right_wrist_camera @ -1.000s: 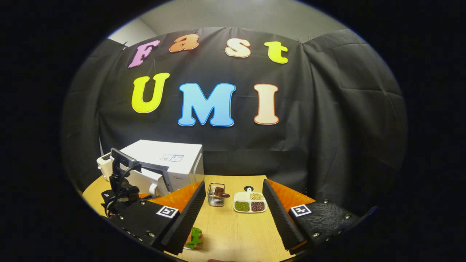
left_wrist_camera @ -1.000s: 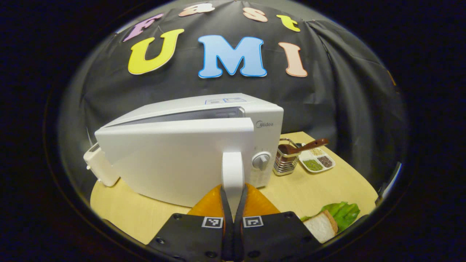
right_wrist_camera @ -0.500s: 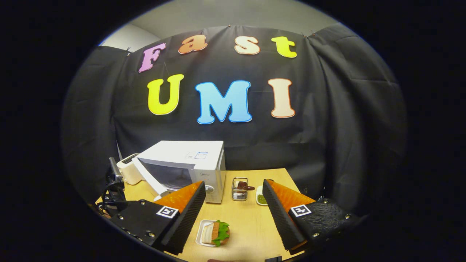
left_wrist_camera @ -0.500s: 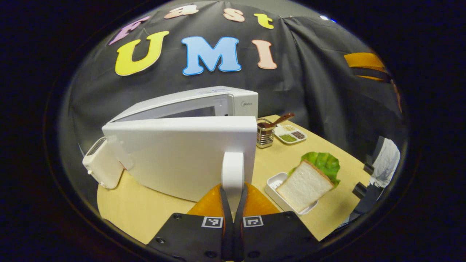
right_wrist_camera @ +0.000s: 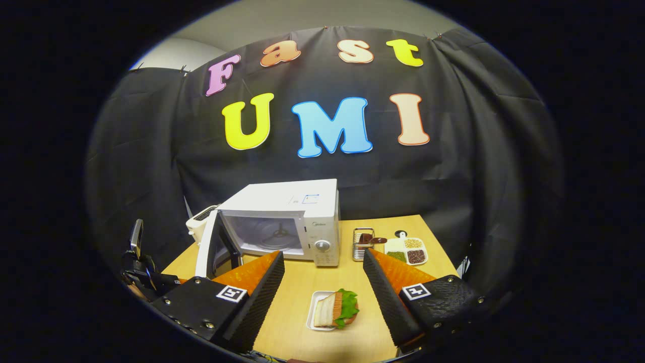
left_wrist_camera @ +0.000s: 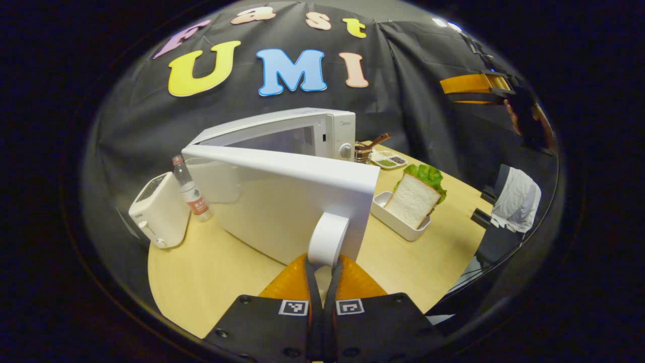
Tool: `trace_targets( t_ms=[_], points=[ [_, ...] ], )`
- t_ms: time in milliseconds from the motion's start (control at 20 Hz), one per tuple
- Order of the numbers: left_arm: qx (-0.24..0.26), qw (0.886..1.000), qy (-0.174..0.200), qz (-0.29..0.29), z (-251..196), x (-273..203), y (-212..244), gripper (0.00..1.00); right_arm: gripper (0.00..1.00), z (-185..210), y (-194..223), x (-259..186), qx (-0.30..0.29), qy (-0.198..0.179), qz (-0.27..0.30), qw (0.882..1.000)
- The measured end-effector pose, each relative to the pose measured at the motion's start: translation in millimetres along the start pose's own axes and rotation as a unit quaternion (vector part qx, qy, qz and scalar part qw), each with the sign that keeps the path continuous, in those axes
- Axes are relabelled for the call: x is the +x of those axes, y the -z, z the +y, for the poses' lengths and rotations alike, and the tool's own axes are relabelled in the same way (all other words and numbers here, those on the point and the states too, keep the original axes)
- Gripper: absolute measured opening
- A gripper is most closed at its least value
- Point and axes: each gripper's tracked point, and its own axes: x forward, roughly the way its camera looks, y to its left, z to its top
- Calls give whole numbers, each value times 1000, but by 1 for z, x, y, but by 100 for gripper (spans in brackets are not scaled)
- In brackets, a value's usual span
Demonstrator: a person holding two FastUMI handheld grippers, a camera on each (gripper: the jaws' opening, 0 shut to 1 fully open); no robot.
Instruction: Open the microwave oven with the left hand, put the food in, and close the microwave oven.
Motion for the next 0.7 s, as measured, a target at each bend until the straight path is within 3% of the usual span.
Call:
trace_targets(
  t_ms=[350,500,700],
  points=[
    [-1,1000,-4,15,52,-50,37,6,96,-19,66,24,12,9,87,996],
    [6,1000,3,25,78,-66,50,6,96,-39,104,29,59,26,132,989],
    [11,999,14,34,102,-79,61,6,96,-50,148,35,139,30,190,971]
  ],
)
